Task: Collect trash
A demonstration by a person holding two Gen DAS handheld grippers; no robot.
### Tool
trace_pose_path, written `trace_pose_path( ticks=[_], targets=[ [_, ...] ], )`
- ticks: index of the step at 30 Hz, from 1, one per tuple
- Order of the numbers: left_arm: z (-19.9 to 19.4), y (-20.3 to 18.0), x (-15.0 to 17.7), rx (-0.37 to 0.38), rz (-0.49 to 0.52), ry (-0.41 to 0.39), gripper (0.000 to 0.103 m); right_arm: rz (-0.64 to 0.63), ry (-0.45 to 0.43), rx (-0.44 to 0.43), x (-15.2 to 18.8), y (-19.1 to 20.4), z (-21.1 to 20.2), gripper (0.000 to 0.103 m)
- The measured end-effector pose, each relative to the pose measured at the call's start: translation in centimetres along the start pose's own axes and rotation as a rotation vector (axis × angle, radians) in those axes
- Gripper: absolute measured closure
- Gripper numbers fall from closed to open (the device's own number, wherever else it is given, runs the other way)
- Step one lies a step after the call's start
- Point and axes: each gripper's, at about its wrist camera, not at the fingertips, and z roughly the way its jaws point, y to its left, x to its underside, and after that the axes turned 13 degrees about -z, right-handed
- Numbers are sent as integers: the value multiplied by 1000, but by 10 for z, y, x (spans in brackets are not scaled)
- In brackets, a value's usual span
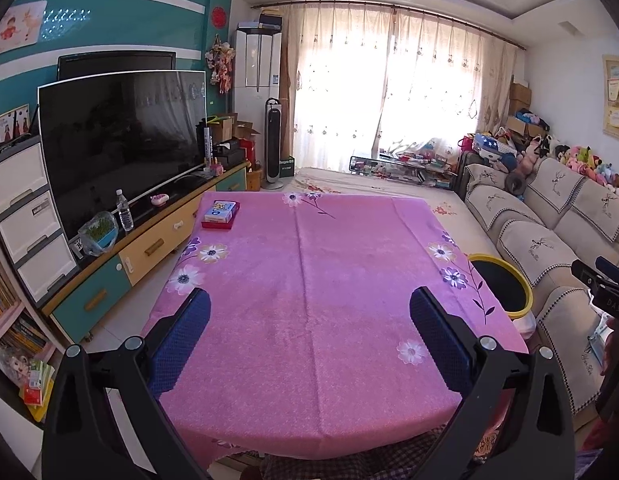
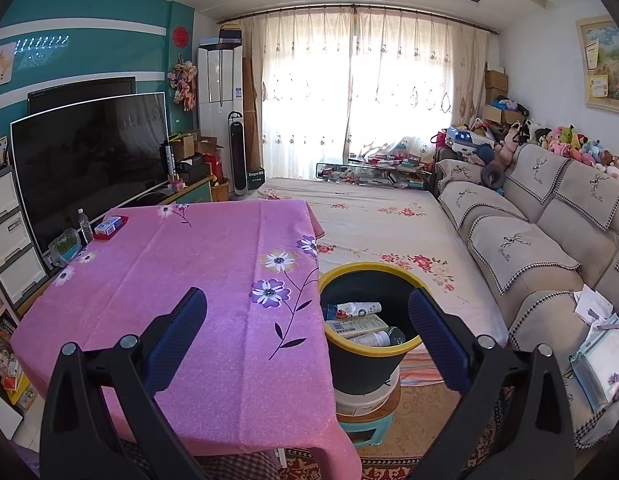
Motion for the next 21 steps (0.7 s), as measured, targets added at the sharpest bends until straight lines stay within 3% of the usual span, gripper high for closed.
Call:
trace_pose_path(
  ticks=[21],
  targets=[
    [32,-12,1,-10,15,54,5,11,32,-12,5,-4,16,7]
  ],
)
